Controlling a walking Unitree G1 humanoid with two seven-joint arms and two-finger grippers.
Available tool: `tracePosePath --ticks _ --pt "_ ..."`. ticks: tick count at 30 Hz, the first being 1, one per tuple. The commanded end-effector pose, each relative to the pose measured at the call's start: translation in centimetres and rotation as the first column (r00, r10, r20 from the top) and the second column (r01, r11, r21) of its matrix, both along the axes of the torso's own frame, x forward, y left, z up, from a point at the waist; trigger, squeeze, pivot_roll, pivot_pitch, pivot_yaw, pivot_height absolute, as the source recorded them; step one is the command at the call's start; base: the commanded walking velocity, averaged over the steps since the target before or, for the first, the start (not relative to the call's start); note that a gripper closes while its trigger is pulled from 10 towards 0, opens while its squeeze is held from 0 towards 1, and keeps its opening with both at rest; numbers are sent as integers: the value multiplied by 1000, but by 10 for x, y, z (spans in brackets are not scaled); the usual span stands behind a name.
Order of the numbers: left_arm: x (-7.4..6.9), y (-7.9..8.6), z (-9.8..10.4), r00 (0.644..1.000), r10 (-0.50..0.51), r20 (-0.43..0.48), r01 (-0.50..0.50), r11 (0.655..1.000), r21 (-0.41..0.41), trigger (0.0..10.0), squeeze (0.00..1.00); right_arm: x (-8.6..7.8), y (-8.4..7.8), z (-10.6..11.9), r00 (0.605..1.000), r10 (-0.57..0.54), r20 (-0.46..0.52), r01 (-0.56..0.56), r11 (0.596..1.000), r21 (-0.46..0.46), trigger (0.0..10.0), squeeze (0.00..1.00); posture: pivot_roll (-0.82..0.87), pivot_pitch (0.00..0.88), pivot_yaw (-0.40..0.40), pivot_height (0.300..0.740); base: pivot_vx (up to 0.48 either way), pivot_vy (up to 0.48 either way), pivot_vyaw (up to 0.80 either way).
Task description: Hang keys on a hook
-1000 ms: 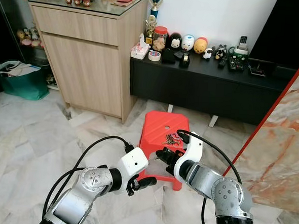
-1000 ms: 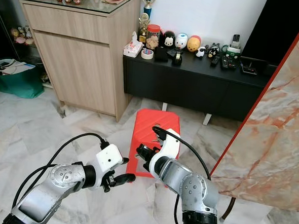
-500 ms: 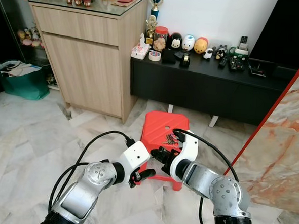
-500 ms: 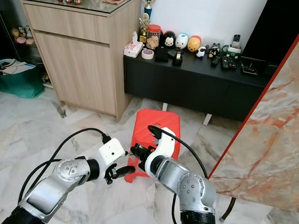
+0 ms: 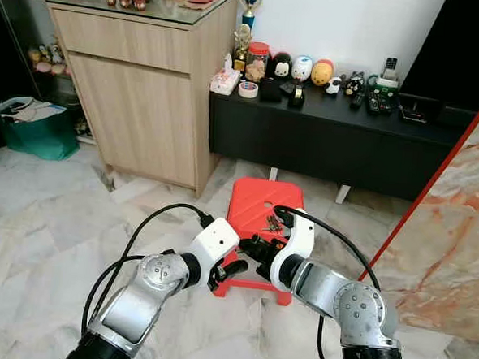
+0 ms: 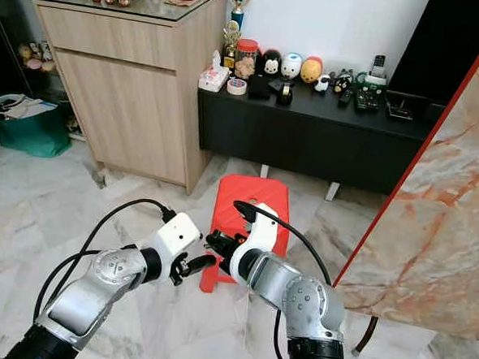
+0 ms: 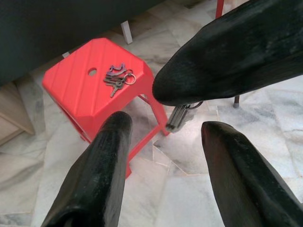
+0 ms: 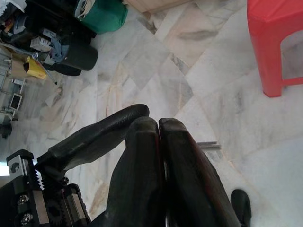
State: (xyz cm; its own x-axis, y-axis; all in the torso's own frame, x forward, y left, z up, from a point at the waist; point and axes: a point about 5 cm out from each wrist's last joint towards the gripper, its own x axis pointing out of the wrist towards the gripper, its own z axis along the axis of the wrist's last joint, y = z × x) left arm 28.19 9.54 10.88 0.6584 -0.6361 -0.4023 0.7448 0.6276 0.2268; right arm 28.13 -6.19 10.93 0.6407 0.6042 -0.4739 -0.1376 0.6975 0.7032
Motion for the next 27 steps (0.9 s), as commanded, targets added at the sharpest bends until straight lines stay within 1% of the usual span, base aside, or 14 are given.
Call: tracePosePath --ticks 1,20,21,22,23,24,25,26,27 --pt "2 -3 5 1000 -21 23 21 1000 1 10000 0 -3 15 9 1000 20 24 -21 998 62 10000 0 70 0 -75 740 0 0 0" --pt "5 -2 8 999 -16 32 16 1000 -13 10000 0 -3 18 10 999 36 33 -38 997 61 10000 0 73 0 -79 740 0 0 0" --pt "5 -3 8 999 -16 32 16 1000 -16 9725 0 -3 18 10 999 37 33 -39 997 61 10000 0 73 0 -79 740 0 0 0" --pt "5 -3 8 999 -16 32 16 1000 -16 9725 0 -3 18 10 999 37 33 -39 997 61 10000 0 73 0 -79 740 0 0 0" --pt "5 -3 9 999 -16 33 17 1000 -19 5961 0 -3 18 10 999 38 33 -40 997 61 10000 0 73 0 -80 740 0 0 0" --pt "5 -3 9 999 -16 33 17 1000 -21 5961 0 -3 19 10 999 39 33 -41 997 62 10000 0 73 0 -80 740 0 0 0" --pt "5 -3 9 999 -16 33 17 1000 -22 4510 0 -3 19 10 999 40 34 -42 997 63 10000 0 73 0 -80 740 0 0 0" --pt "5 -3 9 999 -15 33 16 1000 -24 3804 0 -3 19 10 999 40 34 -42 997 63 10000 0 73 0 -80 740 0 0 0" --pt "5 -3 9 999 -15 33 16 1000 -24 3804 0 -3 19 10 999 41 34 -43 997 64 10000 0 73 0 -80 740 0 0 0"
